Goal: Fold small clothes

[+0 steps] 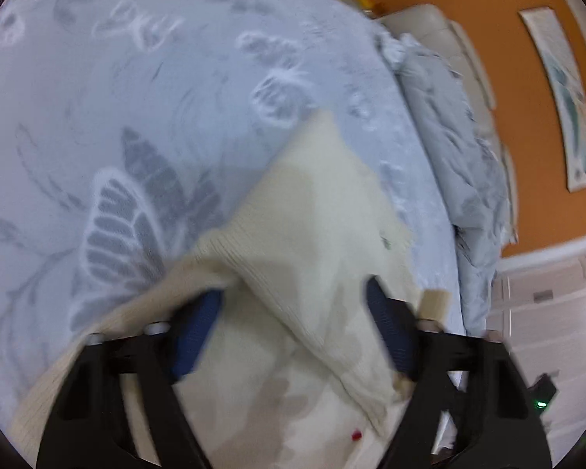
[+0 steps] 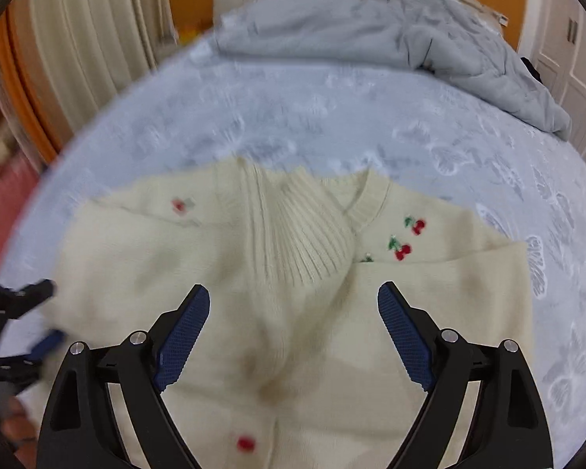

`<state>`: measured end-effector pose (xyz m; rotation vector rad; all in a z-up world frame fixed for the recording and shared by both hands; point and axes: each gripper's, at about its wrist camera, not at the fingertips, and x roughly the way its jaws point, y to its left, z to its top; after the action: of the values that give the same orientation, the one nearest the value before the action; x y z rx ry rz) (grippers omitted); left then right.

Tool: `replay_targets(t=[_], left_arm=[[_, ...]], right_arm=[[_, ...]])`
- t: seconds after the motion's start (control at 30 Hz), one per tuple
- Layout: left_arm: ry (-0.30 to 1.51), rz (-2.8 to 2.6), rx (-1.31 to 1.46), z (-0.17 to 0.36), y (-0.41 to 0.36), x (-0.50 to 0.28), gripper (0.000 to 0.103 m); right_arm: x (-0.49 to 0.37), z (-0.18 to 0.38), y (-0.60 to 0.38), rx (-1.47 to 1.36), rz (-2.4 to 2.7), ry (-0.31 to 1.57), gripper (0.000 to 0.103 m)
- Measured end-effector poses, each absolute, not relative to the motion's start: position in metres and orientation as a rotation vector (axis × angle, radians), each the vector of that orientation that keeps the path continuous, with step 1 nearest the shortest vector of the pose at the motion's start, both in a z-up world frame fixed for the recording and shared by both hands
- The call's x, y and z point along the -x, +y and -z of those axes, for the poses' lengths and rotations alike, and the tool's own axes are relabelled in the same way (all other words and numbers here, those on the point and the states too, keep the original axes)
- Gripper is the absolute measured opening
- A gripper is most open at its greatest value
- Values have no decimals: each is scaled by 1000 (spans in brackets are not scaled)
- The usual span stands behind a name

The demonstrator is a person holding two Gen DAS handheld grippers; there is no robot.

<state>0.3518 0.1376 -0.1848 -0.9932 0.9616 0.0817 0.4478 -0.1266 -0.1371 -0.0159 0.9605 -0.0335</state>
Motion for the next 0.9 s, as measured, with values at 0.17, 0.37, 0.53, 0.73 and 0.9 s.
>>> replay_targets(t=[0.17, 0.37, 0.53, 0.73, 0.9], left_arm=[[947, -98, 940, 192, 141, -353, 33], [904, -26, 818, 194, 136, -344, 30], [853, -8, 753, 196, 131, -338, 30], [754, 3, 648, 198, 121, -325, 30], [727, 5, 634, 199, 121, -323, 30]], right_arm=[[-438, 123, -171, -276, -63, 888, 8], [-377, 158, -254, -534, -12, 860, 12], [-363, 191, -271, -644, -59, 884, 50], [-372, 176, -290, -713, -58, 821, 71], [-389, 179, -303, -728, -29, 872, 8]])
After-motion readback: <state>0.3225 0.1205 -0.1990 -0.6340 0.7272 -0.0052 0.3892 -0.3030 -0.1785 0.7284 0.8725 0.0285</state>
